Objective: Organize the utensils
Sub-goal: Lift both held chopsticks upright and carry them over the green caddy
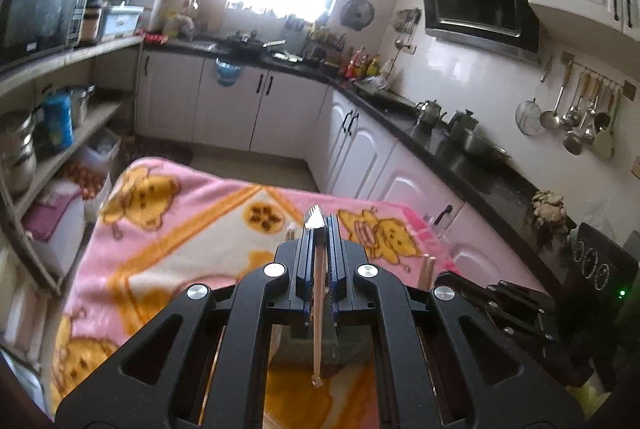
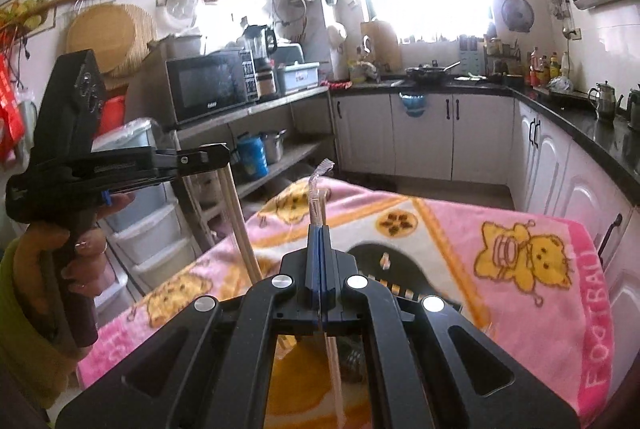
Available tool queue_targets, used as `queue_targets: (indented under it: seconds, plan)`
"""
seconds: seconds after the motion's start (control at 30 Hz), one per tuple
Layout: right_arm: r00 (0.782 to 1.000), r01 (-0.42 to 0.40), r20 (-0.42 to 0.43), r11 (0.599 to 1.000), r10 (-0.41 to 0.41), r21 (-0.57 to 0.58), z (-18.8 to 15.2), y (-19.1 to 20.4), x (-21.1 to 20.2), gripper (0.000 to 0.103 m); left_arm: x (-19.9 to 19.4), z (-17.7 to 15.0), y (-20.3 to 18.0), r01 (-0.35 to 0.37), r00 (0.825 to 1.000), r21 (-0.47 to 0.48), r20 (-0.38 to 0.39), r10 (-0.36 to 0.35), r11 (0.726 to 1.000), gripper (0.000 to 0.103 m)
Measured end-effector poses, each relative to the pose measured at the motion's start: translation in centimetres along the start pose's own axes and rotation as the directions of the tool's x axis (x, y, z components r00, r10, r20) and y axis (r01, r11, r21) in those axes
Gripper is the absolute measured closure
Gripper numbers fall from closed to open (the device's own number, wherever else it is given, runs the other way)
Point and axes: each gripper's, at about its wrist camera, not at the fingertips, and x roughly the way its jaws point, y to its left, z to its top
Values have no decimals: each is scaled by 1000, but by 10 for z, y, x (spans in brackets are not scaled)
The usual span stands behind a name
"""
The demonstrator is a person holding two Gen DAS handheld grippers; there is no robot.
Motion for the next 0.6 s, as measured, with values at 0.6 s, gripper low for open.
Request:
queue_targets:
  seconds: [0.6]
  plan:
    - [996, 25, 89, 998, -31, 63, 61, -25, 24, 102, 27, 37, -20, -33, 997, 70, 67, 28, 997, 102]
